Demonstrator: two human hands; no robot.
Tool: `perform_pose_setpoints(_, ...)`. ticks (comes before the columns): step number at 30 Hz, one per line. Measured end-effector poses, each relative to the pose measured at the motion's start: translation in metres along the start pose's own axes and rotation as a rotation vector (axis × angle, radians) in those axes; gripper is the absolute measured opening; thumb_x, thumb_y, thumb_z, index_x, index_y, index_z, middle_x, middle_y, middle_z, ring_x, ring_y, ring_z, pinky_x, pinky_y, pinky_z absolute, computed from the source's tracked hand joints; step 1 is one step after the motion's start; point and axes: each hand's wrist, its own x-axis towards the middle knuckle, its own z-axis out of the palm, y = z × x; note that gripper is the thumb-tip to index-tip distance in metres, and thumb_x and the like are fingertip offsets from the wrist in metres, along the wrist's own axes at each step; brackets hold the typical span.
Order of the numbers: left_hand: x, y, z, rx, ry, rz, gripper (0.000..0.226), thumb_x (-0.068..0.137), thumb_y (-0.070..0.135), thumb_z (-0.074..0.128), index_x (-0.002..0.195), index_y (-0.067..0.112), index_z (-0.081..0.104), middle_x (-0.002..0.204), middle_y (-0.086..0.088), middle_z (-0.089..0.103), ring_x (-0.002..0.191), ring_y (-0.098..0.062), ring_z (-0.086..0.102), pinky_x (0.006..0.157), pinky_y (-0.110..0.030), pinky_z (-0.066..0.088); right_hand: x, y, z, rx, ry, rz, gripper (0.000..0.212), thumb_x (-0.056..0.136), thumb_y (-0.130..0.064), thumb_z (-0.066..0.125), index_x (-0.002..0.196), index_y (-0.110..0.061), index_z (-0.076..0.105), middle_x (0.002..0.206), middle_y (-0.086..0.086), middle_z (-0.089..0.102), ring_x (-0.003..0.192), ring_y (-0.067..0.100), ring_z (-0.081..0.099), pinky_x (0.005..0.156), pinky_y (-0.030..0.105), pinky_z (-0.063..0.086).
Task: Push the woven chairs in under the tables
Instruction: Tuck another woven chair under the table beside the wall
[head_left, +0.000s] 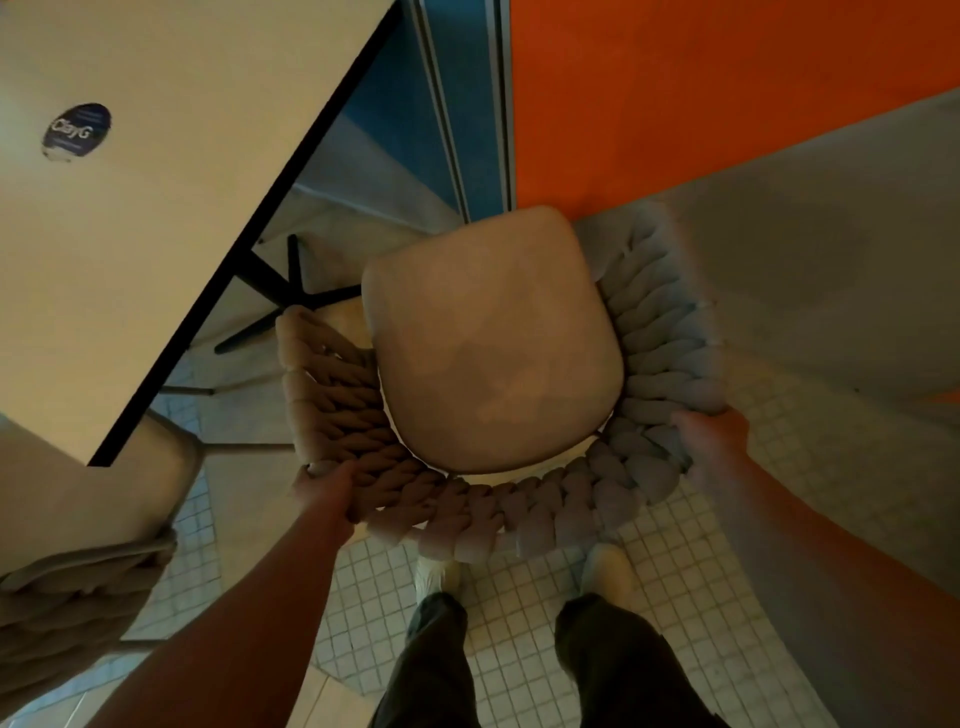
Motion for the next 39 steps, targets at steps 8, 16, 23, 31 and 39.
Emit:
perform_pose_setpoints(8, -0.041, -0.012, -0.011, 0.683, 0.045, 0.589, 0.072, 0.087, 0.013, 0.065, 0.151, 0.006, 0.032, 0.158, -0.02, 0.034, 0.136, -0.043, 0.045, 0.101, -0.058, 0.048, -0.041, -0.003, -0.012, -0.413, 0.079, -0.625, 0.061, 0.085, -0.006, 0.064, 0.141, -0.001, 0.039, 0.139, 0.023, 0.049, 0.128, 0.037, 0.05, 0.098, 0.035, 0.043)
perform_pose_setpoints(16, -0.053, -0.024, -0.041, 1.338, -0.36, 1.405, 0.059, 0.087, 0.07, 0.048, 0.121, 0.028, 0.072, 0.122, 0.008, 0.072, 0.126, -0.019, 0.058, 0.117, -0.042, 0.025, -0.047, 0.023, -0.018, -1.131, -0.27, -1.309, 0.045, 0.088, -0.049, 0.051, 0.09, -0.011, 0.075, 0.096, 0.006, 0.072, 0.104, 0.028, 0.065, 0.097, 0.041, 0.043)
perform_pose_setpoints(23, -0.05, -0.009, -0.024, 1.678, -0.605, 1.365, 0.1, 0.07, 0.097, 0.03, 0.145, 0.035, 0.052, 0.146, 0.01, 0.057, 0.139, -0.016, 0.049, 0.119, -0.045, 0.024, -0.076, 0.033, 0.008, -1.431, -0.443, -1.306, 0.073, 0.077, -0.086, 0.029, 0.083, -0.026, 0.07, 0.081, -0.005, 0.069, 0.081, 0.017, 0.065, 0.067, 0.028, 0.05)
perform_pose_setpoints(31, -0.038, -0.011, -0.021, 1.733, -0.552, 1.397, 0.105, 0.064, 0.102, 0.017, 0.148, 0.044, 0.043, 0.147, 0.013, 0.055, 0.139, -0.016, 0.047, 0.115, -0.045, 0.025, -0.093, 0.054, 0.026, -1.524, -0.486, -1.397, 0.096, 0.064, -0.1, 0.02, 0.117, -0.032, 0.062, 0.102, -0.006, 0.072, 0.093, 0.022, 0.065, 0.07, 0.033, 0.035)
perform_pose_setpoints(39, -0.05, -0.011, -0.02, 1.697, -0.483, 1.338, 0.1, 0.064, 0.097, 0.028, 0.15, 0.047, 0.038, 0.151, 0.016, 0.051, 0.139, -0.015, 0.046, 0.113, -0.044, 0.027, -0.098, 0.041, 0.023, -1.423, -0.56, -1.497, 0.082, 0.07, -0.091, 0.038, 0.103, -0.024, 0.072, 0.088, 0.0, 0.075, 0.084, 0.025, 0.069, 0.071, 0.034, 0.049)
